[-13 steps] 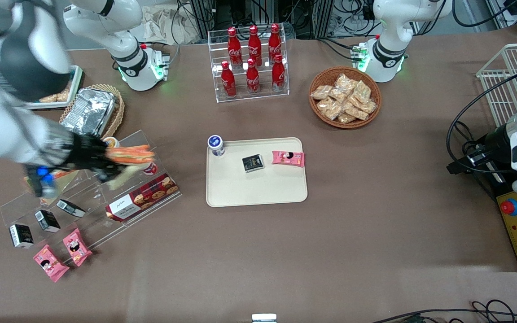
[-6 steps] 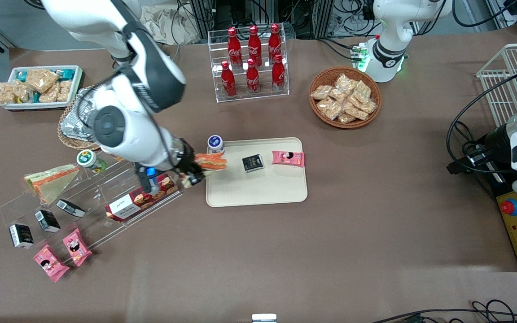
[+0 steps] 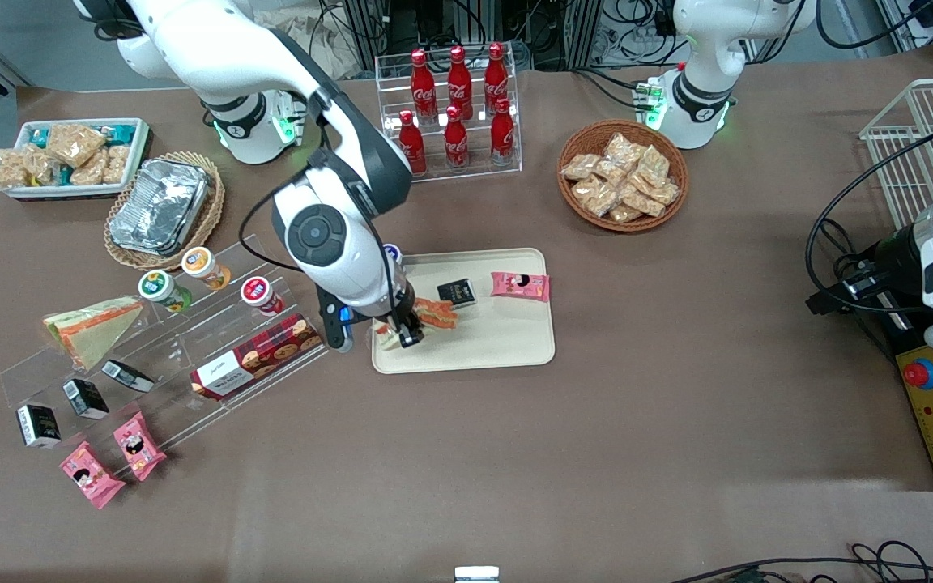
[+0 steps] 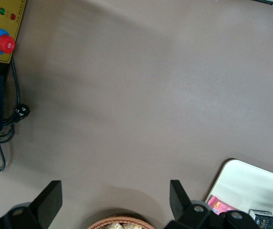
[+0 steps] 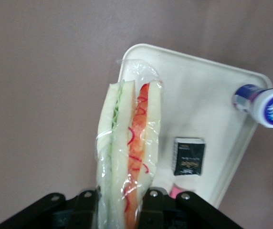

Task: Place sandwich on tray
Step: 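Carry the held sandwich over to the cream tray, then lower the sandwich onto the tray beside the black box and open the right gripper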

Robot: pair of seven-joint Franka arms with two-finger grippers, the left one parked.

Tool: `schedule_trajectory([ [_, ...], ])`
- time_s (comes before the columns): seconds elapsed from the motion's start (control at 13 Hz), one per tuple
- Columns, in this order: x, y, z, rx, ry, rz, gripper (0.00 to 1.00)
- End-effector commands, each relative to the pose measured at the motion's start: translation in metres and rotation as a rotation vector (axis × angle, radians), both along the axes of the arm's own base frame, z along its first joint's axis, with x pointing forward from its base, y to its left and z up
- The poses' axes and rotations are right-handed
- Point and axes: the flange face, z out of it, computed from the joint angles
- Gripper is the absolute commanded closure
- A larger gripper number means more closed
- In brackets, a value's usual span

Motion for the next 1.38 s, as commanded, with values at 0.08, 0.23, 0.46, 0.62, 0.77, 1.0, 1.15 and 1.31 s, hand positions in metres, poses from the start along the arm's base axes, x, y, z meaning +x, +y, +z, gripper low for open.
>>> schedule_trajectory([
  [0.08,0.003,0.019,-0.045,-0.025,-0.055,-0.095,1.0],
  [0.23,0.003,0.021,-0.076,-0.06,-0.053,-0.13,1.0],
  [0.46,-0.009,0.042,-0.114,-0.067,-0.056,-0.179,1.0],
  [0.62,-0.023,0.058,-0.136,-0.102,-0.054,-0.18,1.0],
  [0.77,-0.033,0.073,-0.148,-0.108,-0.044,-0.206,1.0],
  [1.0,-0.034,0.087,-0.148,-0.098,-0.059,-0.192,0.22],
  [1.15,-0.036,0.096,-0.137,-0.138,-0.124,-0.109,0.0],
  [1.31,-0.039,0.097,-0.136,-0.154,-0.115,-0.098,0.0],
])
